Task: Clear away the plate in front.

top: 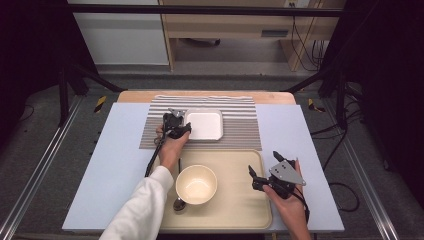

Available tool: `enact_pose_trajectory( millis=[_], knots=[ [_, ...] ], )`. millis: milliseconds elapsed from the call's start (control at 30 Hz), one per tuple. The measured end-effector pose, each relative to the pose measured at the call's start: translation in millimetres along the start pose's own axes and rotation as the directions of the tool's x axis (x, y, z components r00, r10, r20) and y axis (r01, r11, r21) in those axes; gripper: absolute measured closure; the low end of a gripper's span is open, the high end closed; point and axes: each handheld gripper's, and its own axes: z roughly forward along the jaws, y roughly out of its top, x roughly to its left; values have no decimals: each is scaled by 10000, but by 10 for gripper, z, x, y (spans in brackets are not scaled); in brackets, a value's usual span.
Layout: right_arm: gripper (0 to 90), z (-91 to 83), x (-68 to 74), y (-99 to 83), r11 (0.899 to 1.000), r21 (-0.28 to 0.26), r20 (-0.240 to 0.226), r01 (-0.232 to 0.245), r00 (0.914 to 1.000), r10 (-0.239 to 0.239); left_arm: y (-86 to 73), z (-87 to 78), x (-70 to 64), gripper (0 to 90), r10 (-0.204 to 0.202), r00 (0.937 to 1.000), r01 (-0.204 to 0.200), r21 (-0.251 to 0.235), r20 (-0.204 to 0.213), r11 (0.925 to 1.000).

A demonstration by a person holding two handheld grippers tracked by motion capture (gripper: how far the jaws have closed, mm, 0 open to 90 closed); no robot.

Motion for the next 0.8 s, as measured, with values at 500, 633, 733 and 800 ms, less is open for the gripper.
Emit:
enact_pose_trajectory(
  millis=[500,633,733,800],
  knots=[
    [63,3,-1,-2,10000,17,-3,-10,10000,10,-57,60,-21,627,-242,9996,233,529,154,9983],
    [63,2,-2,-2,10000,27,4,-28,10000,28,-60,61,-21,650,-362,9992,351,631,169,9974],
    [63,3,-2,-2,10000,29,1,-7,10000,7,-61,66,-18,671,-455,9987,440,681,216,9967],
    [63,2,-3,-3,10000,34,0,9,10000,-9,-61,68,-13,678,-491,9985,472,746,233,9961]
  ],
)
